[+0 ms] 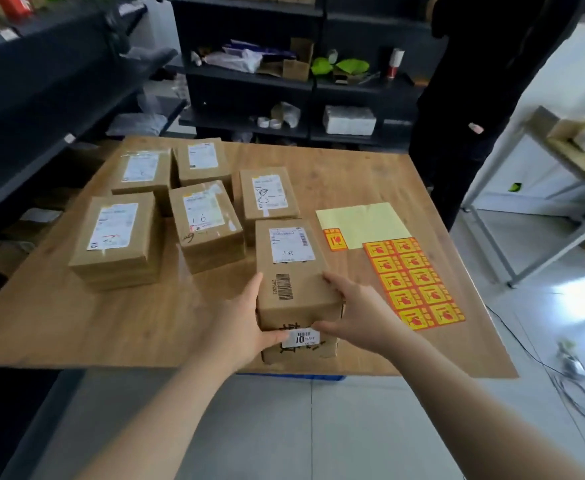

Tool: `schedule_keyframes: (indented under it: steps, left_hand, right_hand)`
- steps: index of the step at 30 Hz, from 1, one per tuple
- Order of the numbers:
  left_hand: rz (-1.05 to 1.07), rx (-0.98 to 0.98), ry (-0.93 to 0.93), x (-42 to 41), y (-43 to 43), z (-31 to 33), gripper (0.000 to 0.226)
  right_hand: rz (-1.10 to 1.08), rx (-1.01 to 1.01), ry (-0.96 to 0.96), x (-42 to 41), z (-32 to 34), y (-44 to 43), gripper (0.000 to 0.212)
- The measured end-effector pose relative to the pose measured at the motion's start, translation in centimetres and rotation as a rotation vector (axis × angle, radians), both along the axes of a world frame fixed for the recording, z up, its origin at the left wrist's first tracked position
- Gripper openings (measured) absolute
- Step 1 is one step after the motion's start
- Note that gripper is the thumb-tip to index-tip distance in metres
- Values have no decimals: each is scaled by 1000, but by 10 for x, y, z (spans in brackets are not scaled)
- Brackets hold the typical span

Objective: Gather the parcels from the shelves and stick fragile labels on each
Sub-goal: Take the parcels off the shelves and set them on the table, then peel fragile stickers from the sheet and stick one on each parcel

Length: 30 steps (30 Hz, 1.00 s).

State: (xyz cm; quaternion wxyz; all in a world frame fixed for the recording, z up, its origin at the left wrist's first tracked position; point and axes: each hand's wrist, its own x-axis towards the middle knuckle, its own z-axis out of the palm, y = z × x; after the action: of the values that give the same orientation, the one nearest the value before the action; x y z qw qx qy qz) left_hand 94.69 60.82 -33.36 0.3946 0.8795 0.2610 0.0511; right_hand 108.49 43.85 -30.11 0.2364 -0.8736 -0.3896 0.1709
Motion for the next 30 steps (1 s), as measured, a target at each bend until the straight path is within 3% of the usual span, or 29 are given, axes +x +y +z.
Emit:
schedule_keyframes:
  steps: [9,16,24,30]
  left_hand:
    - [-2,202,114,7,-13,-39,105]
    - [-18,206,231,9,-18,-39,99]
    - [-41,587,151,26,-23,5,46]
    - [-135,668,71,78,-29,31,35]
  right_hand:
    - [59,-73,6,6,-40,-5,86]
    - [180,-132,-59,21,-52,-12,80]
    - [226,-82,-276,59,-32,-22,56]
    - [147,-63,-347,99,-15,-24,47]
